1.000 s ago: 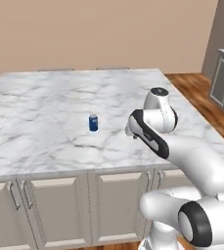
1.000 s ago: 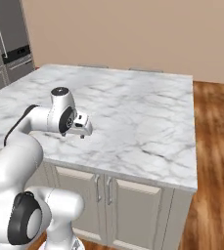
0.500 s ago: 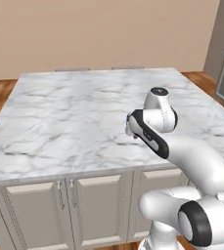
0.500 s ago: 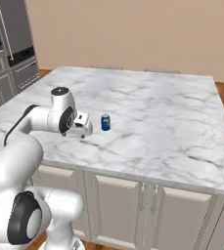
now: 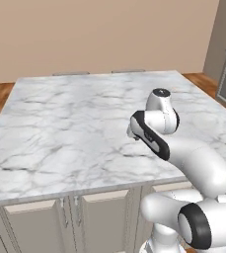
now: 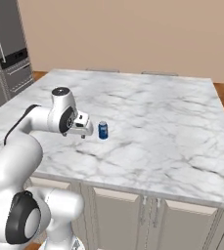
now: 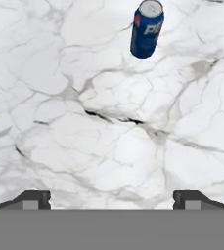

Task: Four empty soda cans are scattered around the kitchen. Gather all the cans and cluster them next to the stove for recycling.

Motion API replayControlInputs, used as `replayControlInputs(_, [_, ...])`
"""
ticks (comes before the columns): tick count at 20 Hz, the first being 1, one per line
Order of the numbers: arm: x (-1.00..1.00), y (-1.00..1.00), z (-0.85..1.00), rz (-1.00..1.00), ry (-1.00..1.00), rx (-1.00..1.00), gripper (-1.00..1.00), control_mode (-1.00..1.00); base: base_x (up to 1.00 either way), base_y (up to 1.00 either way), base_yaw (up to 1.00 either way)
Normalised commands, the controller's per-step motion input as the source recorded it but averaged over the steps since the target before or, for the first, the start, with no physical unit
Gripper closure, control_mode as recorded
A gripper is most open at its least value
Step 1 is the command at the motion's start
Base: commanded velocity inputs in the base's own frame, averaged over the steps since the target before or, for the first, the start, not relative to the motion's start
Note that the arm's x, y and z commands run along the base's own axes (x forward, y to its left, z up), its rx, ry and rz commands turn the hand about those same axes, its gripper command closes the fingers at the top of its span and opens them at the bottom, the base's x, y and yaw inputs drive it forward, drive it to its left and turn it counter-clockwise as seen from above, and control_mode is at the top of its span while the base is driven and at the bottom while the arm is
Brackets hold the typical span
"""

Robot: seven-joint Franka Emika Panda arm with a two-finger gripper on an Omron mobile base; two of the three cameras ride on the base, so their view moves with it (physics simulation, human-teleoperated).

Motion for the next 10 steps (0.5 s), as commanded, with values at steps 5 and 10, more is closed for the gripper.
replayControlInputs(5, [0.0, 0.0, 0.0, 0.0, 0.0, 0.0, -1.0, 1.0, 0.32, 0.0, -0.04])
replayControlInputs(10, [0.0, 0.0, 0.0, 0.0, 0.0, 0.0, -1.0, 1.0, 0.4, 0.0, -0.07])
